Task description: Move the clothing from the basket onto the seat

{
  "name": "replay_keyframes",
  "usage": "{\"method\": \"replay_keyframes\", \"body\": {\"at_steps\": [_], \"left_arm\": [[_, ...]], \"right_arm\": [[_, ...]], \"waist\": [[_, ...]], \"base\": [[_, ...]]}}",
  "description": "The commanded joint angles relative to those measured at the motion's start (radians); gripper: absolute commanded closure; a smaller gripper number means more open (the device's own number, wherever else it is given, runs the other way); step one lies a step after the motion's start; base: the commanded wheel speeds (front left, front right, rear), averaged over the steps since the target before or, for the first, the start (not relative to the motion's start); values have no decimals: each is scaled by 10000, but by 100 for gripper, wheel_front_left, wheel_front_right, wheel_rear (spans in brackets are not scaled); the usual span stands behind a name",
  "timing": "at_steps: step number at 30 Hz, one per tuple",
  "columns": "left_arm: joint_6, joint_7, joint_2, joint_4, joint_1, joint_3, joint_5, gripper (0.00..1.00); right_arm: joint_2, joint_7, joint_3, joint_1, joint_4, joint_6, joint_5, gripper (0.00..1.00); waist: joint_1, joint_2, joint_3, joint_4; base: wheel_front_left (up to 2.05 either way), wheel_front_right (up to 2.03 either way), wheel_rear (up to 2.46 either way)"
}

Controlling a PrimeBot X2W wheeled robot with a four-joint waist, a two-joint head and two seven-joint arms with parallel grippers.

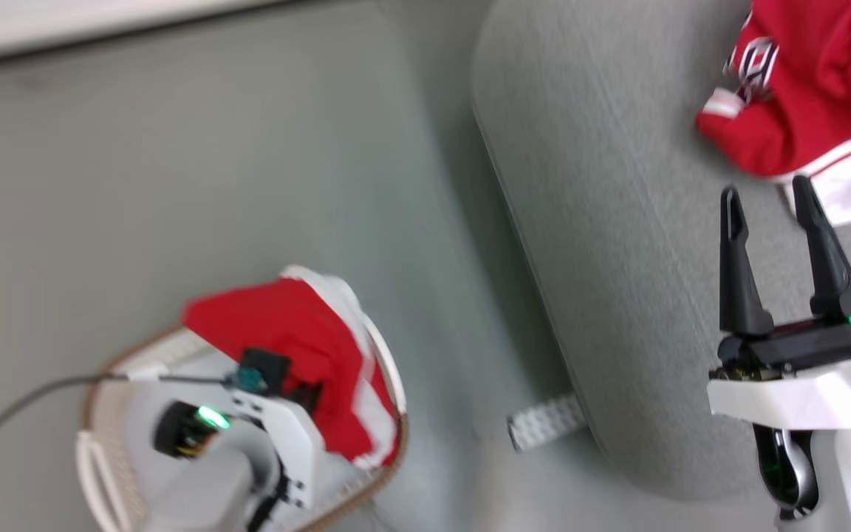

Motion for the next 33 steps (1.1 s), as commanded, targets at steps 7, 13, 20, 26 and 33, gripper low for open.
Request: {"method": "replay_keyframes", "body": {"at_steps": [7,13,20,26,33], "left_arm": [[16,-756,-474,-666,801,-520,-890,100],[16,-913,-481,-1310,943,-436,-1144,100],[63,-917,-235,-2709,1001,503,-773,100],[152,-913,-18,-4087,1107,1336,-271,100],[517,-914,259,-5536,925,1589,332,100]], "right_arm": [[-345,0,1,707,639,-22,-198,0],[-649,0,252,1164,1003,-22,138,0],[-573,1,446,1714,1273,-22,528,0],[-373,0,1156,2100,1659,-22,738,0],[-292,0,1814,2209,1985,-22,781,0]], "waist": [[0,0,-3248,1507],[0,0,-4361,1994],[0,0,-4890,2375],[0,0,-5169,2676],[0,0,-5416,2873]], "base": [[0,0,0],[0,0,0],[0,0,0],[0,0,0],[0,0,0]]}}
